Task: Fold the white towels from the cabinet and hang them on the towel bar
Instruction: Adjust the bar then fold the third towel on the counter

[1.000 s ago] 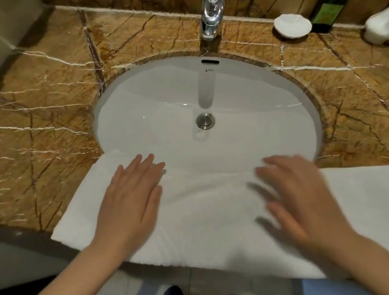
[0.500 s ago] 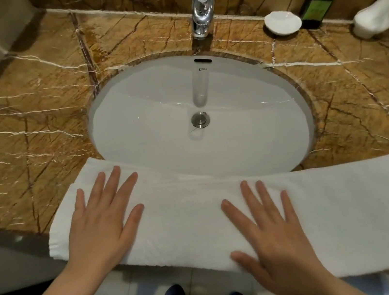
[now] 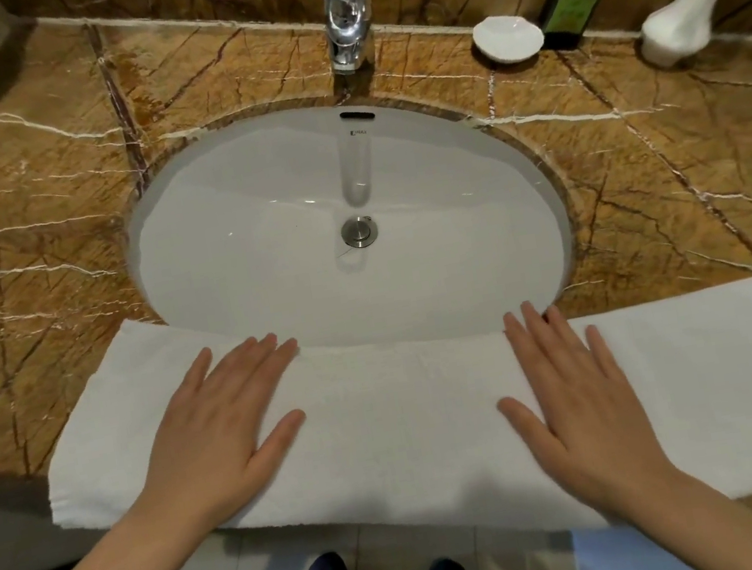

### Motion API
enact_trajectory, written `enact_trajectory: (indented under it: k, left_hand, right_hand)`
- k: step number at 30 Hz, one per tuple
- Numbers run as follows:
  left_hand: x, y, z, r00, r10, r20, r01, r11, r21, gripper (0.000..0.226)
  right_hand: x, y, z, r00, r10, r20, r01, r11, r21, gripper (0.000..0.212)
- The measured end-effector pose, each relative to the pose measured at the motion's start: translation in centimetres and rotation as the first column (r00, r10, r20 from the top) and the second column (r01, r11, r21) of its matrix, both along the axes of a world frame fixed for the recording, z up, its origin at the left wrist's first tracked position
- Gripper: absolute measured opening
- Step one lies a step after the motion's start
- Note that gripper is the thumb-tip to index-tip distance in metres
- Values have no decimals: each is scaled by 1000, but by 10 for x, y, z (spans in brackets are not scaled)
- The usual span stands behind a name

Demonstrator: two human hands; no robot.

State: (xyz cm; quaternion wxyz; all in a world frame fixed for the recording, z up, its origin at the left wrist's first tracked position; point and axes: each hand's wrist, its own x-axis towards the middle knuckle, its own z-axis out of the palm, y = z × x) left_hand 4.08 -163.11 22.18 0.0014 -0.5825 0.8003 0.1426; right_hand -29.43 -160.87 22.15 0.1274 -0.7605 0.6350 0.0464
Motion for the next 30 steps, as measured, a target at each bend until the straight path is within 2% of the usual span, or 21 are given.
enact_trajectory:
  k: [2, 4, 6, 7, 8, 10, 12, 13, 15, 17, 19, 21, 24, 27, 30]
  left_hand:
    - [-1, 1, 0, 1000, 20, -3, -20, 1000, -13, 62]
    - [-4, -1, 0, 999, 27, -37, -28, 999, -28, 60]
    - [-7, -7, 1, 992, 41, -120, -45, 998, -38, 57]
    - [-9, -12, 2, 984, 42, -176, -50, 998, -43, 54]
    - [-13, -18, 2, 971, 40, -236, -51, 998, -42, 50]
    - [-26, -30, 2, 937, 24, -349, -31, 999, -17, 43]
    - [-39, -39, 0, 910, -48, -411, 42, 999, -23, 44]
    - [-44, -42, -3, 906, -111, -408, 99, 994, -52, 46]
    - [-46, -42, -8, 893, -222, -390, 193, 975, -113, 49]
    - [-42, -41, -11, 867, -256, -427, 217, 966, -138, 45]
    - [-39, -40, -12, 839, -269, -473, 223, 963, -152, 39]
    - [-37, -40, -11, 823, -279, -494, 238, 960, -145, 37]
    - [-33, -37, -7, 839, -256, -480, 230, 966, -115, 40]
    - [-27, -36, -6, 876, -187, -445, 172, 982, -74, 45]
    - [-19, -42, -3, 923, -55, -381, 89, 993, 73, 52]
  right_hand:
    - [-2, -4, 2, 998, -46, 42, 48, 998, -33, 67]
    - [0, -13, 7, 987, -59, 149, 69, 995, -68, 60]
    - [3, -32, 17, 964, -27, 264, 62, 990, -125, 46]
    - [5, -45, 21, 963, 8, 270, 28, 991, -131, 38]
    - [9, -59, 24, 966, 43, 256, -20, 996, -91, 33]
    - [21, -84, 28, 952, 22, 305, -70, 986, 148, 24]
    - [31, -103, 28, 865, -119, 487, -113, 900, 420, 20]
    - [35, -109, 29, 817, -191, 545, -137, 853, 504, 23]
    - [36, -119, 30, 811, -246, 531, -167, 773, 613, 28]
    - [36, -124, 27, 830, -252, 498, -180, 723, 667, 30]
    - [36, -128, 23, 806, -326, 494, -155, 689, 708, 25]
    - [34, -131, 18, 792, -395, 466, -80, 689, 720, 16]
    - [32, -130, 12, 781, -423, 459, 46, 773, 633, 25]
    - [36, -123, 9, 817, -258, 516, -25, 878, 478, 36]
    - [21, -125, 20, 859, -188, 477, -78, 871, 485, 28]
